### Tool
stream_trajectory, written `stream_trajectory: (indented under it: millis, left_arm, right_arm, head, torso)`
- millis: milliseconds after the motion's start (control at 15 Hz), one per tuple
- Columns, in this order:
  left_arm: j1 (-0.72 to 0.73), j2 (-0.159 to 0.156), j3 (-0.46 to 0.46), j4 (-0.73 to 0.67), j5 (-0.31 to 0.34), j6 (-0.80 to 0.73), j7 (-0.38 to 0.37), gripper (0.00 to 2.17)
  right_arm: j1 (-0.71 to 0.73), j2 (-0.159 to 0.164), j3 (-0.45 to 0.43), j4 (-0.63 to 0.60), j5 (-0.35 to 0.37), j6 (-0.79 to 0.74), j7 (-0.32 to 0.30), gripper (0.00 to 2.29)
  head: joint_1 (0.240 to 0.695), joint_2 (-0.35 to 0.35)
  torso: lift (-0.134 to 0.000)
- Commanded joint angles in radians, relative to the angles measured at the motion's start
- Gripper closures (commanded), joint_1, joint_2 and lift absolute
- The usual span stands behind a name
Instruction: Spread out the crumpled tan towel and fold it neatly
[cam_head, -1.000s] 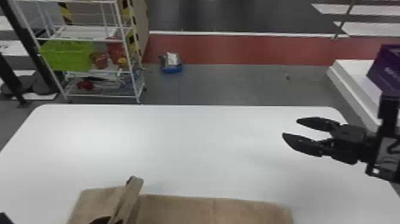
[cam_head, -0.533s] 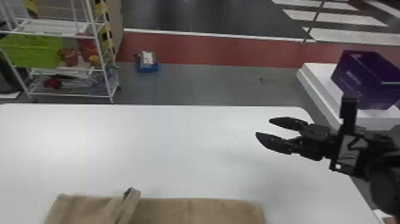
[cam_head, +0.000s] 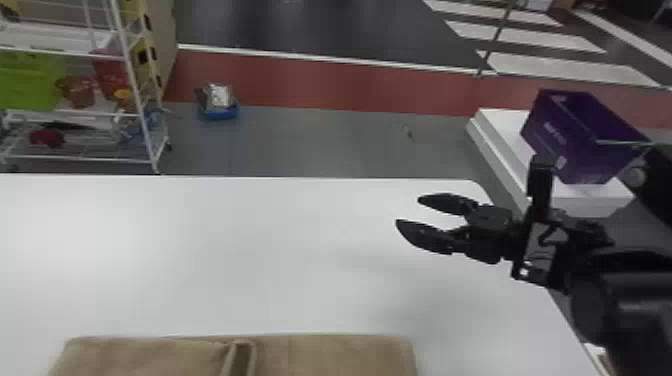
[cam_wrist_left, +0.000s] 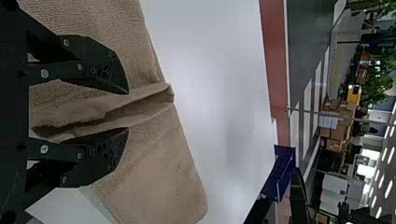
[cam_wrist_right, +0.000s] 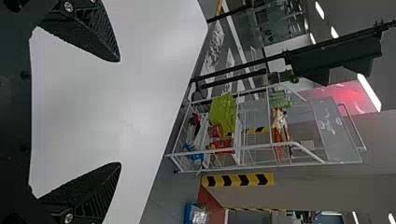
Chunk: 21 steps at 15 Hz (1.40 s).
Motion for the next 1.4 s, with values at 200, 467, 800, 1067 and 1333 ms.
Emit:
stream_trajectory:
  millis: [200,467,800,1067,1333]
  left_arm:
    - [0.02,-0.004,0.054,-0.117,0.102,0.048,-0.002,0.03]
    - [0.006,-0.004,0.246,-0.119,0.192,0.054,0.03,0.03]
    - [-0.077,-0.004,0.677,0.051,0.568,-0.163,0.016,0.03]
    - [-0.204,-0.004,0.929,0.237,0.775,-0.142,0.006,0.03]
    - [-0.312,-0.004,1.053,0.344,0.818,-0.077,0.001,0.04]
  right_arm:
    - [-0.006,0.004,0.025,-0.039,-0.066,0.152,-0.025,0.08]
    - [0.039,0.035,0.062,-0.193,-0.147,0.36,-0.035,0.08]
    - [0.045,0.072,0.123,-0.369,-0.229,0.787,-0.095,0.09]
    - [0.016,0.08,0.184,-0.44,-0.284,0.924,-0.201,0.09]
    - [-0.034,0.103,0.255,-0.448,-0.371,0.924,-0.333,0.15]
  head:
    - [0.695,-0.205]
    - [0.695,-0.127]
    - [0.695,0.174]
    - [0.695,0.35]
    - [0.695,0.35]
  torso:
    - [-0.122]
    - [-0.122]
    - [-0.122]
    - [-0.122]
    - [-0.122]
